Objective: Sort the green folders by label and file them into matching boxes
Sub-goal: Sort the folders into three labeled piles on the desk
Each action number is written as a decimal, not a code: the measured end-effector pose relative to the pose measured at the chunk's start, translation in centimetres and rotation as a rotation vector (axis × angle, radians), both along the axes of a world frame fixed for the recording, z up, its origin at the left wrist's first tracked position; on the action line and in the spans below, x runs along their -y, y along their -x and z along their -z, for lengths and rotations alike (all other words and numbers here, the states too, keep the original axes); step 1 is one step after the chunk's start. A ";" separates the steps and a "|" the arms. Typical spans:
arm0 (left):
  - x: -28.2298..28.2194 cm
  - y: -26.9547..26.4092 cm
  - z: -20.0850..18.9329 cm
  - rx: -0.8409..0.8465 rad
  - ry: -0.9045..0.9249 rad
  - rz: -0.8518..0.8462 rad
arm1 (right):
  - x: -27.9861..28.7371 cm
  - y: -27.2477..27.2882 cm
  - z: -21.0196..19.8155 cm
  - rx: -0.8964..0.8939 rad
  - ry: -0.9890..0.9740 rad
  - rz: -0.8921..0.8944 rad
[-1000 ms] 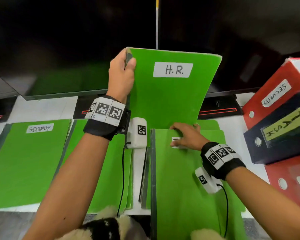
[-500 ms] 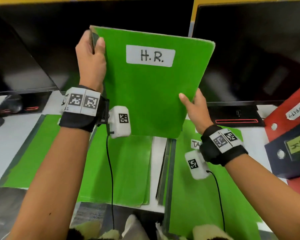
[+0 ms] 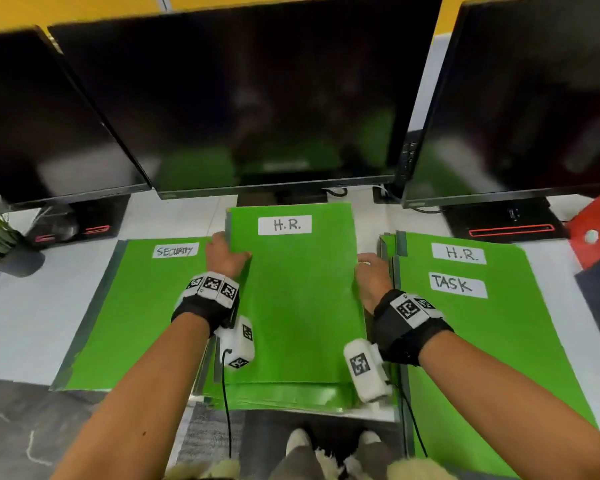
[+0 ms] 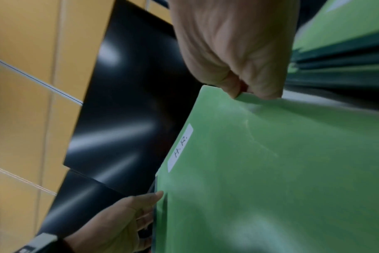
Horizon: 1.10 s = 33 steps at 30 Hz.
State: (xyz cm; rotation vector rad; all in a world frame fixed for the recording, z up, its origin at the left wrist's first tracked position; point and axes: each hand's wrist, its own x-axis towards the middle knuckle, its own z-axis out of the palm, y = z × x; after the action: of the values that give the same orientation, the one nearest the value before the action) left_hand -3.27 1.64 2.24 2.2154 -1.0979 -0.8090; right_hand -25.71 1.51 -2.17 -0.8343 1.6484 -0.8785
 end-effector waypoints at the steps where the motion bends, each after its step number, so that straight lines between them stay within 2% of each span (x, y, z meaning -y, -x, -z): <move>1: -0.1 -0.4 1.0 -0.012 -0.030 0.023 | -0.3 -0.6 0.4 -0.061 -0.032 -0.014; 7: -0.4 -1.4 3.8 -0.061 -0.197 0.126 | -1.6 -2.7 0.9 -0.467 -0.306 -0.259; 9: -0.4 -1.4 4.3 -0.039 -0.267 0.137 | -2.2 -3.2 0.8 -0.530 -0.374 -0.311; 14: -0.2 -0.4 4.9 0.089 -0.370 0.131 | -2.8 -3.1 0.2 -0.472 -0.360 -0.414; 18: 1.0 2.8 3.7 0.189 -0.374 0.128 | -2.7 -0.7 -1.6 -0.153 -0.315 -0.320; 20: 1.7 4.9 3.1 0.168 -0.305 0.189 | -2.6 1.2 -3.1 -0.009 -0.292 -0.253; 22: 2.5 7.2 2.8 0.117 -0.246 0.265 | -2.4 3.4 -4.7 0.048 -0.250 -0.184; 26: 3.3 13.1 2.1 0.019 -0.144 0.442 | -2.3 9.5 -6.0 -0.036 -0.180 -0.109; 28: 2.9 16.1 1.8 -0.025 -0.111 0.528 | -2.5 12.2 -5.6 -0.145 -0.162 -0.102; 30: 2.5 19.8 1.9 -0.051 -0.096 0.591 | -2.9 15.0 -4.8 -0.300 -0.169 -0.132; 33: 2.3 23.1 2.5 -0.024 -0.134 0.668 | -3.6 17.7 -3.0 -0.437 -0.218 -0.228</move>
State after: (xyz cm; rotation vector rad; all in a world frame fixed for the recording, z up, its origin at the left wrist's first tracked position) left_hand -26.39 -0.66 -0.27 1.9302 -1.8561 -1.1978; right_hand -43.43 5.12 0.82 -1.0863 1.9331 -0.3623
